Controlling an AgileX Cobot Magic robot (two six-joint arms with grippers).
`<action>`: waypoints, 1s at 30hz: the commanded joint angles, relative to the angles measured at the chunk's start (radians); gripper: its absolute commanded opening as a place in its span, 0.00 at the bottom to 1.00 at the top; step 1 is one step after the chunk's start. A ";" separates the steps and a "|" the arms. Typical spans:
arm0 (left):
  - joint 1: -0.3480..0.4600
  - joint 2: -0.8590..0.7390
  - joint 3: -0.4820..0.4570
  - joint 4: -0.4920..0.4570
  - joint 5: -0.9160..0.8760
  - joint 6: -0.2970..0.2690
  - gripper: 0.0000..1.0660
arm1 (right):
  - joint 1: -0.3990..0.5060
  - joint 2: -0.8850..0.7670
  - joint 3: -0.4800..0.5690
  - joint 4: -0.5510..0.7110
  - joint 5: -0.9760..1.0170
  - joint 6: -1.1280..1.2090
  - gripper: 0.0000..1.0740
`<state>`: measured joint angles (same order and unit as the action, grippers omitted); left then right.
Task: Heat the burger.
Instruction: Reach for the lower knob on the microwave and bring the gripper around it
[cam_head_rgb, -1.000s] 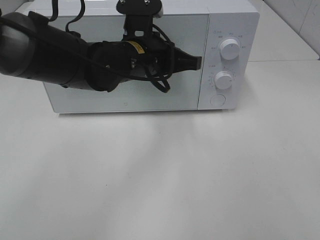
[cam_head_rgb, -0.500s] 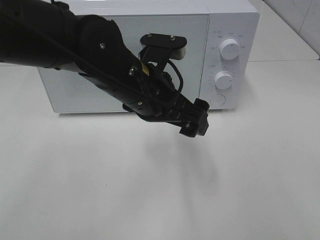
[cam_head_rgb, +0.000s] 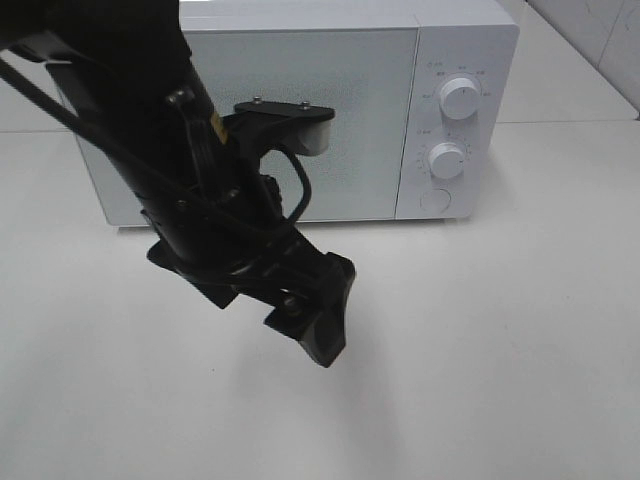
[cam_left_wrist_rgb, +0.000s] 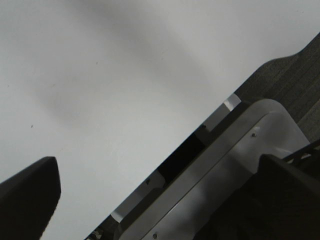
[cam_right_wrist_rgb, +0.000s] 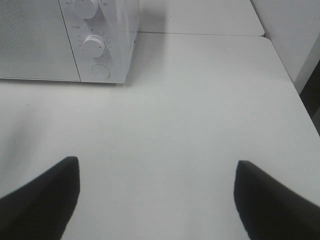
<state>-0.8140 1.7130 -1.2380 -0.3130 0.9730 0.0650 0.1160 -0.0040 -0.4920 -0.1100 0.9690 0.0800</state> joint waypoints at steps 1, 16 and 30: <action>0.074 -0.049 -0.005 0.008 0.096 -0.015 0.93 | -0.009 -0.035 0.001 -0.001 -0.006 -0.003 0.71; 0.488 -0.333 0.134 0.016 0.206 0.000 0.92 | -0.009 -0.035 0.001 -0.002 -0.006 -0.003 0.71; 0.695 -0.668 0.405 0.087 0.177 -0.046 0.92 | -0.009 -0.035 0.001 -0.002 -0.006 -0.003 0.71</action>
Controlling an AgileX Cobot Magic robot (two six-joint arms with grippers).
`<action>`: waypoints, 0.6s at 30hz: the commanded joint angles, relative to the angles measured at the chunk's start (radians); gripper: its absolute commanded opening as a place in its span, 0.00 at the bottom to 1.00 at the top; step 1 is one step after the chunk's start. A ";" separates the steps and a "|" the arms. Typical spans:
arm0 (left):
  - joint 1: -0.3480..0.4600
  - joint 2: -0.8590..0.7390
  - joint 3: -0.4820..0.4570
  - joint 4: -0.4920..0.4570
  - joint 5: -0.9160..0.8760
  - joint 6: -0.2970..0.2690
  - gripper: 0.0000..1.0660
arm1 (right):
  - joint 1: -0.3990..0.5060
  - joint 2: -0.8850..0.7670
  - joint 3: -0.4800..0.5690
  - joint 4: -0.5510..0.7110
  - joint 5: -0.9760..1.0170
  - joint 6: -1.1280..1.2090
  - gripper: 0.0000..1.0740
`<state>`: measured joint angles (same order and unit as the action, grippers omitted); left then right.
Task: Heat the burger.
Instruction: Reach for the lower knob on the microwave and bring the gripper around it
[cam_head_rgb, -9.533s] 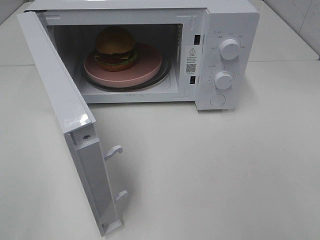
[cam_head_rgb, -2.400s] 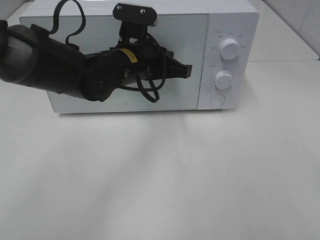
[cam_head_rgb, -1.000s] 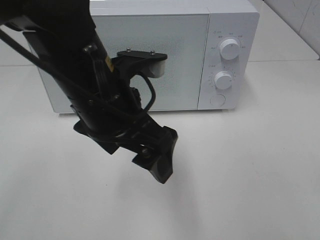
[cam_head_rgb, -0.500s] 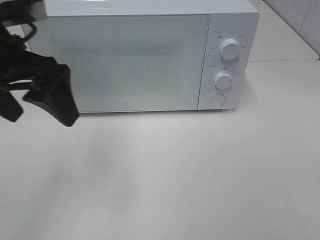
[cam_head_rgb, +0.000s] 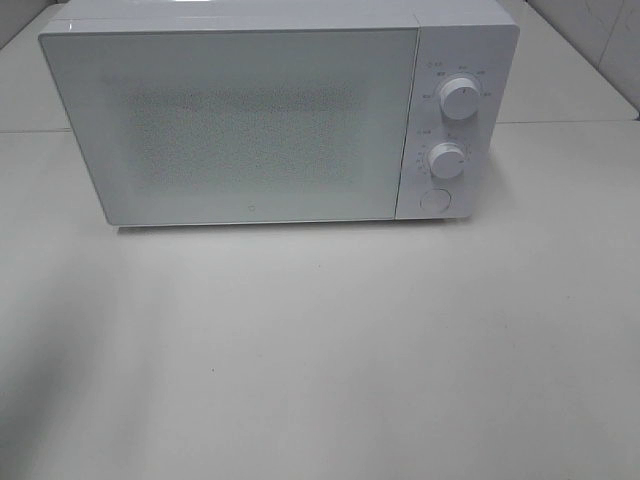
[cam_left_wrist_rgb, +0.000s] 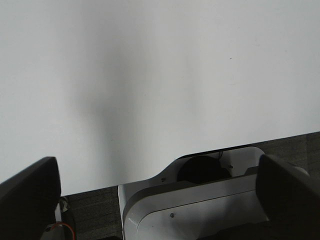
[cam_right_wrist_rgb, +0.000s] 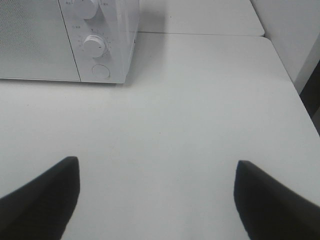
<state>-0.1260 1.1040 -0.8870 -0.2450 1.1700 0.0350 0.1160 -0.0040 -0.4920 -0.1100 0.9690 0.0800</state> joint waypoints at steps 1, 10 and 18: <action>0.007 -0.059 0.054 0.019 -0.020 -0.016 0.92 | -0.009 -0.035 0.001 -0.002 -0.006 -0.003 0.71; 0.007 -0.276 0.278 0.031 -0.098 -0.035 0.92 | -0.009 -0.035 0.001 -0.002 -0.006 -0.003 0.71; 0.007 -0.460 0.372 0.115 -0.104 -0.030 0.92 | -0.009 -0.035 0.001 -0.002 -0.006 -0.003 0.71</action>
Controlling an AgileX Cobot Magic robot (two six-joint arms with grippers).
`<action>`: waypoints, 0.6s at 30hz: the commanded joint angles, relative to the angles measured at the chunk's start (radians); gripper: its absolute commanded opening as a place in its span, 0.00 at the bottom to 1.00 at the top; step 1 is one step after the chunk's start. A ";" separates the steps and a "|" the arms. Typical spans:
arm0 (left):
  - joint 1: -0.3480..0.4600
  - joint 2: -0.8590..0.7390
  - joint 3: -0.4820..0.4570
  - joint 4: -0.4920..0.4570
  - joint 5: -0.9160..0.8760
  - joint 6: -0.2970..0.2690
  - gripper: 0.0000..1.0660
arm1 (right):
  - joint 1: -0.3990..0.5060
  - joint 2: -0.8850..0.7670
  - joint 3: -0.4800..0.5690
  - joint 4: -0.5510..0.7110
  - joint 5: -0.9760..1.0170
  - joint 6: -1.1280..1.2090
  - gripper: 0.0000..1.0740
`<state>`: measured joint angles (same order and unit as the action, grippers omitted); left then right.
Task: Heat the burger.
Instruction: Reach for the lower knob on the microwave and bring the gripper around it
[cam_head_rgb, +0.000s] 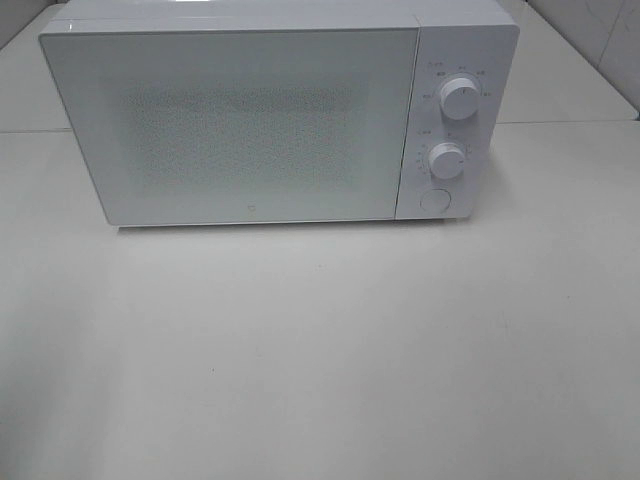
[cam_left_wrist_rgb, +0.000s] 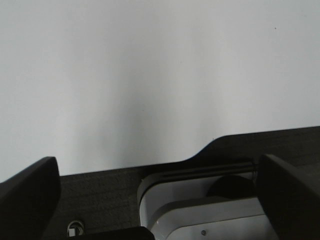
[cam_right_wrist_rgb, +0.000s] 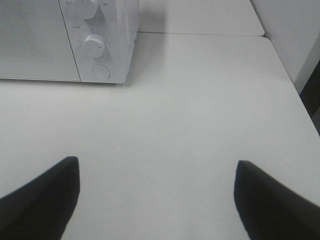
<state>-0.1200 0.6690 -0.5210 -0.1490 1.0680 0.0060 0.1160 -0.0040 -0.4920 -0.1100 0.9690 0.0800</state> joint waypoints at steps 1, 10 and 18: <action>0.001 -0.025 0.006 0.019 -0.002 -0.001 0.92 | -0.009 -0.035 0.001 -0.002 -0.006 -0.003 0.71; 0.001 -0.062 0.006 0.036 0.000 0.018 0.92 | -0.009 -0.035 0.001 -0.002 -0.006 -0.001 0.71; 0.012 -0.086 0.006 0.034 0.000 0.018 0.92 | -0.009 -0.035 0.001 -0.002 -0.006 -0.001 0.71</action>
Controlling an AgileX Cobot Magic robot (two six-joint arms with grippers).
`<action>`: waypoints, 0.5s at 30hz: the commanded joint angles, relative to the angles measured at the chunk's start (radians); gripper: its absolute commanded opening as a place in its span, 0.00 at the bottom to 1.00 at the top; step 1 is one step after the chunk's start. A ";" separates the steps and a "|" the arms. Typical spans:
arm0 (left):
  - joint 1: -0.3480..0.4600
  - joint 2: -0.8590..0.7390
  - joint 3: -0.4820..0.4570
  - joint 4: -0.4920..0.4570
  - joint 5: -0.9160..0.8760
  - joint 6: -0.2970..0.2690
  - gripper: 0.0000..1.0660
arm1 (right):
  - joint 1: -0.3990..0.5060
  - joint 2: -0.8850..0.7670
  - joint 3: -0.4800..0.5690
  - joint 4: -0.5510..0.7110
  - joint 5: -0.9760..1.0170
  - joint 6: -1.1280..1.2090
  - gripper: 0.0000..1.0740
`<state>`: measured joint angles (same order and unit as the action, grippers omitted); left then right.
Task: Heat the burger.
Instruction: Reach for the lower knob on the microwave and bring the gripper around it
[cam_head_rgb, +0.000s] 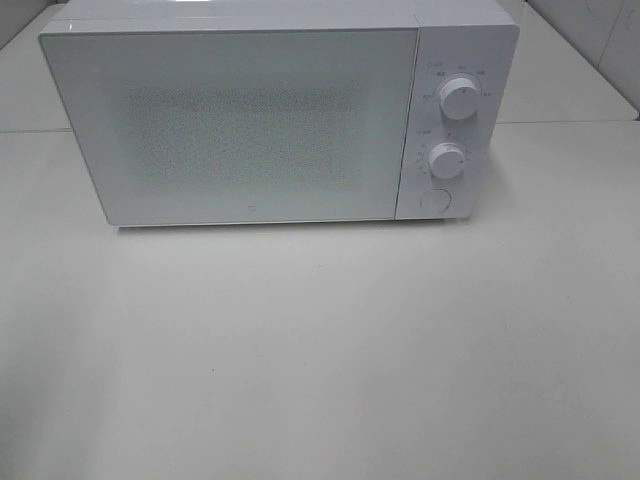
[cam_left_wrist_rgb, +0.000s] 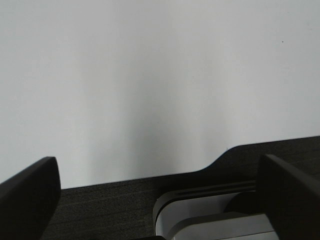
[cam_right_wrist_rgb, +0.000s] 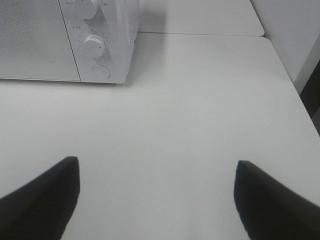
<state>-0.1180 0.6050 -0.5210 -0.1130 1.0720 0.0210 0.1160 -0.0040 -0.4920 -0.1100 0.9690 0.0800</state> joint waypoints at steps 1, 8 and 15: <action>0.020 -0.040 0.006 -0.002 -0.004 0.003 0.92 | -0.009 -0.035 0.001 -0.002 -0.006 -0.001 0.71; 0.113 -0.236 0.006 -0.004 -0.005 0.003 0.92 | -0.009 -0.035 0.001 -0.002 -0.006 -0.001 0.71; 0.136 -0.444 0.006 -0.004 -0.005 0.003 0.92 | -0.009 -0.035 0.001 -0.002 -0.006 -0.001 0.71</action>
<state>0.0160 0.1710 -0.5210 -0.1130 1.0730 0.0240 0.1160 -0.0040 -0.4920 -0.1100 0.9690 0.0800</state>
